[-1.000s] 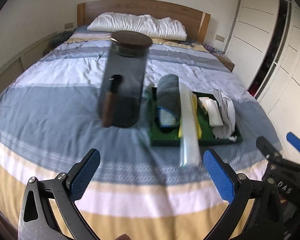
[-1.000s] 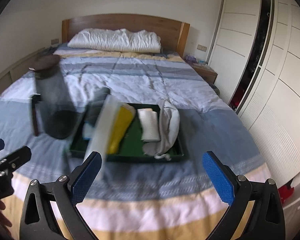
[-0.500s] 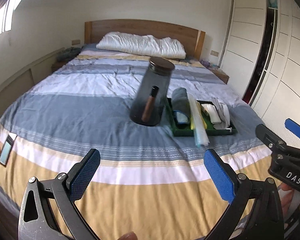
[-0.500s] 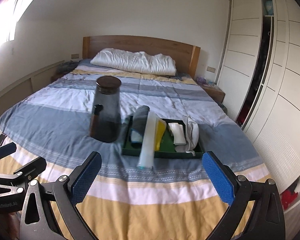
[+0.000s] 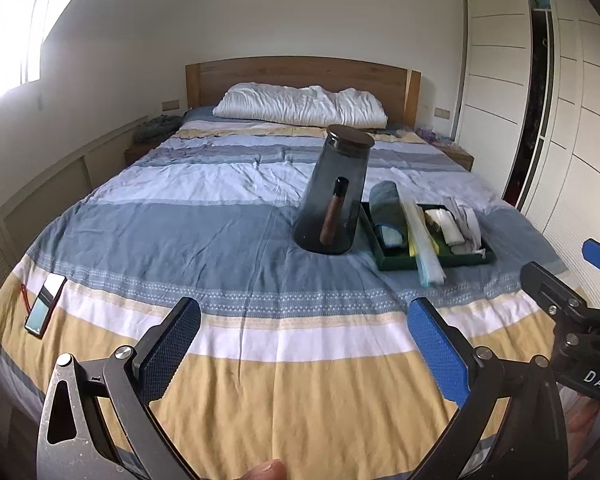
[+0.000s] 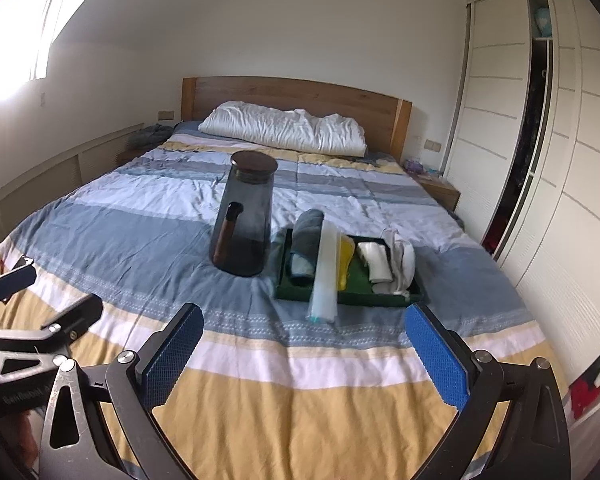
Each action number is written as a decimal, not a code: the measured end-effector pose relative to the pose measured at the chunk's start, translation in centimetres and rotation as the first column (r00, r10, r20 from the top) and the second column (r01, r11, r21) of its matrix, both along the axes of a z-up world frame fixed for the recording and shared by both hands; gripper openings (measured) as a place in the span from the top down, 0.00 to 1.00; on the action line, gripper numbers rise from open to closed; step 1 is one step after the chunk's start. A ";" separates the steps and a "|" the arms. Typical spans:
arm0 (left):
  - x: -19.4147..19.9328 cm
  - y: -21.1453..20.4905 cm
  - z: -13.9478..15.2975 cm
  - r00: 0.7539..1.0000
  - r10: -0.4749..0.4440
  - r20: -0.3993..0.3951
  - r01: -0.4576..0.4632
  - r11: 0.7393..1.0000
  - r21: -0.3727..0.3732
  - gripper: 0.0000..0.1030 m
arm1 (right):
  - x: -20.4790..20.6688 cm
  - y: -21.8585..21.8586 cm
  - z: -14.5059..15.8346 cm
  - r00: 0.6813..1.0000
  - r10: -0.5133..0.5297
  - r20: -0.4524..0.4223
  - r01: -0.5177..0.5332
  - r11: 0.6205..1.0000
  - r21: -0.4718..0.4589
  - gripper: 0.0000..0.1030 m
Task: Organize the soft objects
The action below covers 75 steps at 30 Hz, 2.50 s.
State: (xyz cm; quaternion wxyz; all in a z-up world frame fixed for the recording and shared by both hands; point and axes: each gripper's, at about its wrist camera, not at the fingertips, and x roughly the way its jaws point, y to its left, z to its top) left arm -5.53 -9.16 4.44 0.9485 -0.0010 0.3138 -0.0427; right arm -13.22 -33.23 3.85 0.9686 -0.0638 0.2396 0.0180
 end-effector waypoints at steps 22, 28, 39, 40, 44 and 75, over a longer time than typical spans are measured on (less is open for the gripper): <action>0.0 -0.8 -2.0 0.997 -0.069 -0.041 0.071 0.996 0.047 0.02 | 1.8 1.1 -1.7 0.996 -0.080 -0.034 0.079 0.997 -0.020 0.00; 0.2 -0.2 -3.9 0.994 -0.057 -0.092 0.065 0.995 0.081 0.02 | 2.4 1.0 -4.1 0.990 -0.093 -0.104 0.096 0.995 0.023 0.00; 0.7 1.1 -5.2 0.991 -0.017 -0.130 0.032 0.993 0.116 0.02 | 4.5 0.6 -6.1 0.982 -0.113 -0.151 0.128 0.987 0.097 0.00; 0.7 1.1 -5.2 0.991 -0.021 -0.134 0.036 0.993 0.110 0.02 | 4.6 0.5 -6.0 0.982 -0.112 -0.150 0.128 0.987 0.099 0.00; 0.8 1.1 -5.2 0.989 -0.035 -0.144 0.049 0.994 0.096 0.02 | 4.4 0.6 -6.3 0.983 -0.111 -0.146 0.125 0.987 0.096 0.00; 0.3 1.2 -4.5 0.991 -0.061 -0.119 0.069 0.995 0.069 0.02 | 3.7 1.4 -5.9 0.987 -0.084 -0.134 0.093 0.994 0.064 0.00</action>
